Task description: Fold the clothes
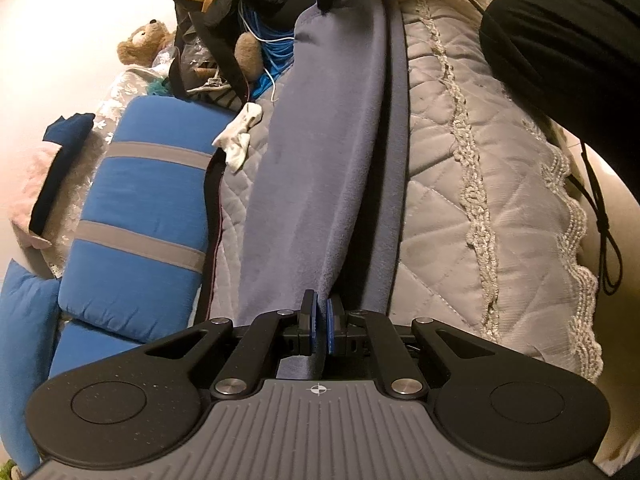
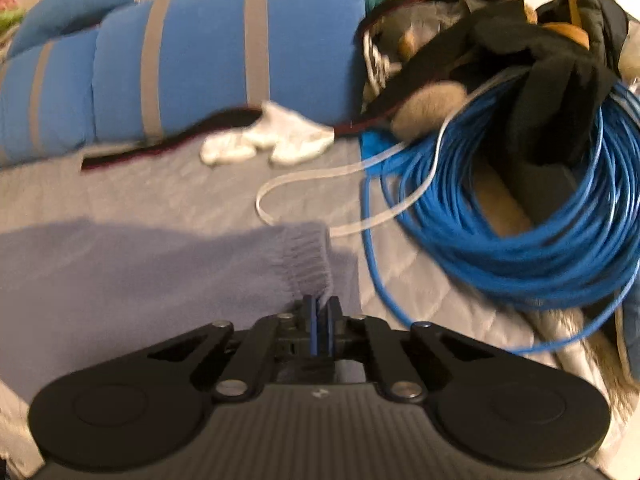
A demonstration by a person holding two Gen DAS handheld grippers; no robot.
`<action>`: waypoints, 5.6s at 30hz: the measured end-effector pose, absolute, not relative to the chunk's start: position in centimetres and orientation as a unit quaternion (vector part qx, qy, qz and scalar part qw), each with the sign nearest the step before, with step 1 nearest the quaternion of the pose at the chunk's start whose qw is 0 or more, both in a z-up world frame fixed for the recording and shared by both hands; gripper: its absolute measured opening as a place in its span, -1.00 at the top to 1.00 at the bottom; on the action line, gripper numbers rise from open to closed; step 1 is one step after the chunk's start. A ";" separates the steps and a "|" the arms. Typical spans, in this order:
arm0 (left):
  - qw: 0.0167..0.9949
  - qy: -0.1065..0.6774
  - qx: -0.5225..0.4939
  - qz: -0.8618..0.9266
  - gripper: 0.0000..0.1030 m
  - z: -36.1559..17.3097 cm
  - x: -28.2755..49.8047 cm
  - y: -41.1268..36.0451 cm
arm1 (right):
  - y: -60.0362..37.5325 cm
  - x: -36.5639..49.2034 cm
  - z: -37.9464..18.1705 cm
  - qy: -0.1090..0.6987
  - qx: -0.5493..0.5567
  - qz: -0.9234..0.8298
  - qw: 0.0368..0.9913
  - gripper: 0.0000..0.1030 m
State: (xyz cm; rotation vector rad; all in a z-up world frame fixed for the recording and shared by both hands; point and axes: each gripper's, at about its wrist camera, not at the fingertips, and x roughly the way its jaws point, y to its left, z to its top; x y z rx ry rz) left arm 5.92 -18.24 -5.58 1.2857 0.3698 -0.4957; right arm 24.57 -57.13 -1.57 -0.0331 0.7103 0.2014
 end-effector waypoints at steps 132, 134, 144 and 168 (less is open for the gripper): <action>0.822 0.198 0.533 -0.036 0.06 -4.0 1.8 -3.0 | -9.1 4.1 -4.4 0.044 -0.430 0.340 0.835 0.79; 0.833 0.203 0.515 -0.015 0.06 -2.4 1.8 -1.2 | -9.3 4.0 -4.3 0.047 -0.418 0.342 0.840 0.83; 0.752 0.271 0.600 0.030 0.06 -0.1 2.1 9.5 | -11.1 3.9 -3.4 0.057 -0.359 0.355 0.861 -0.12; 0.725 0.205 0.657 0.020 0.95 2.9 6.4 17.5 | -12.8 2.3 -1.3 0.055 -0.268 0.378 0.884 -0.52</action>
